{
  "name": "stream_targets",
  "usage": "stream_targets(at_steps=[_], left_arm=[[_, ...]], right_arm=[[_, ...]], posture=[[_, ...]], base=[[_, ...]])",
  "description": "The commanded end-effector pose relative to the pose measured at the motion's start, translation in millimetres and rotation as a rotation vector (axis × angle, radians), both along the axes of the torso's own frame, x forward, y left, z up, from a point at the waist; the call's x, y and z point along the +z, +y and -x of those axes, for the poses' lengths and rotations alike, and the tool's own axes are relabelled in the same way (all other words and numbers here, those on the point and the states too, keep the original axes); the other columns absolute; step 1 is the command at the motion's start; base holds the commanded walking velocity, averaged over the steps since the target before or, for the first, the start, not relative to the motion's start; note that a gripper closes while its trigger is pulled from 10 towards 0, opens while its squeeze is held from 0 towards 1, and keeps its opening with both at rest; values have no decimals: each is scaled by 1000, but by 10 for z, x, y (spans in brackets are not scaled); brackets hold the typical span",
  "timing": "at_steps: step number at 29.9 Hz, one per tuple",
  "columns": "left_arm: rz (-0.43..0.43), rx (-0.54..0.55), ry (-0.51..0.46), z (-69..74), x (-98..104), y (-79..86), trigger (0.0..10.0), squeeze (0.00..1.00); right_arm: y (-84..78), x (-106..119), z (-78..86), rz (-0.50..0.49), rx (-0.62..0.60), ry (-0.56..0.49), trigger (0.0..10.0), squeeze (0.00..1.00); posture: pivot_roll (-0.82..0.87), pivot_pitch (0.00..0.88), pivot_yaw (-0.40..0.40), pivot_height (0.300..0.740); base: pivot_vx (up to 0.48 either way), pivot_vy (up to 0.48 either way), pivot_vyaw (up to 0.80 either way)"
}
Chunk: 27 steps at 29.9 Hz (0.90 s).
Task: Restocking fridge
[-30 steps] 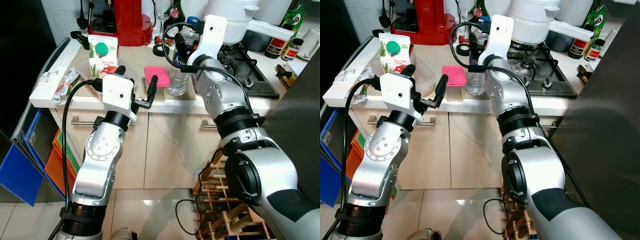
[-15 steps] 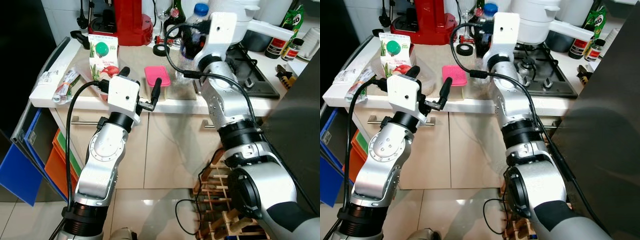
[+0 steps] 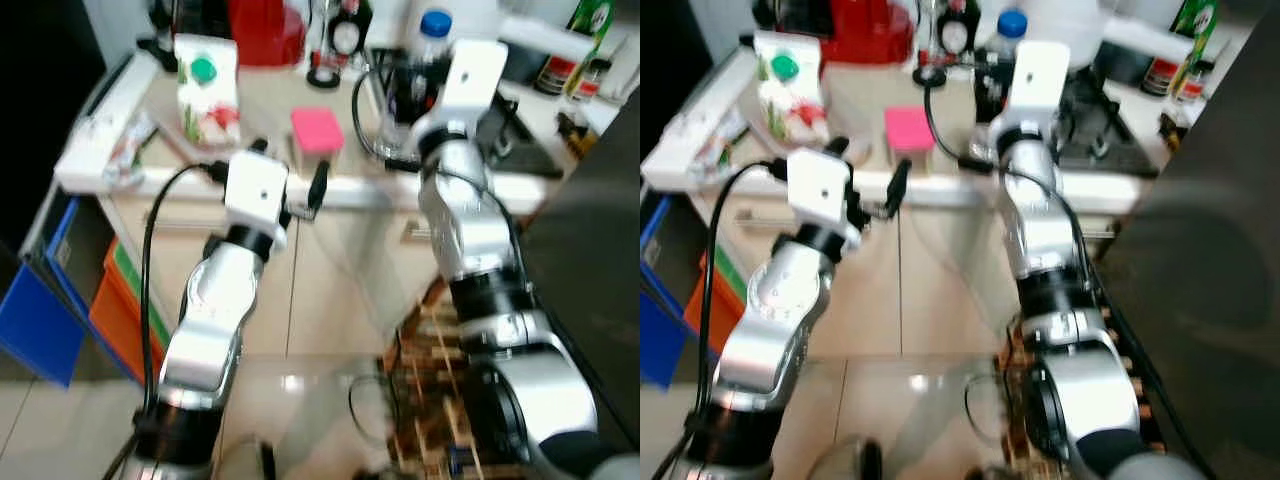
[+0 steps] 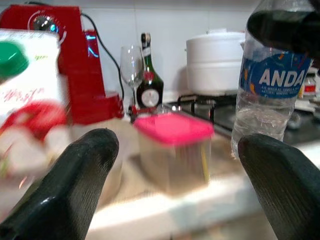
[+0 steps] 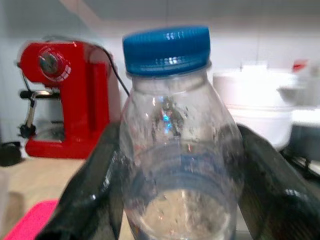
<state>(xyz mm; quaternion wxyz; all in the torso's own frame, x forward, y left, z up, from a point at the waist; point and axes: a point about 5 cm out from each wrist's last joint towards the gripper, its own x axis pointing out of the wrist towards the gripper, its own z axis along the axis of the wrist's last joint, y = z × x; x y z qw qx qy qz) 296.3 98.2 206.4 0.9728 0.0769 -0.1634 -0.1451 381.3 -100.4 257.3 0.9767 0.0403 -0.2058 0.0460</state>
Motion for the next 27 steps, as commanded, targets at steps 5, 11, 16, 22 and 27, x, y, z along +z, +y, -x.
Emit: stream_targets(at_steps=[5, 11, 16, 22, 27], left_arm=[[-2, -36, 1, 12, 18, -67, 10000, 0], [2, -46, 11, 6, 9, -71, 10000, 0], [1, -54, 15, 5, 3, -67, 10000, 0], [1, -61, 19, -4, -1, -65, 10000, 0], [10, -62, 35, -21, -38, -58, 10000, 0]], right_arm=[[-32, 14, 41, 4, -19, -25, 10000, 0], [-24, -66, 73, 8, -19, -8, 10000, 0], [-51, -154, 105, 19, -25, 13, 10000, 0], [-63, -198, 126, 17, -33, 25, 10000, 0], [-79, -259, 145, 31, -36, 45, 10000, 0]], posture=[[95, 0, -66, 740], [93, 0, -66, 740], [87, 0, -62, 740], [82, 0, -55, 740], [80, 0, -54, 740]], base=[[-410, 0, 0], [-410, 0, 0], [-407, 0, 0], [-406, 0, 0], [-160, 0, 0]])
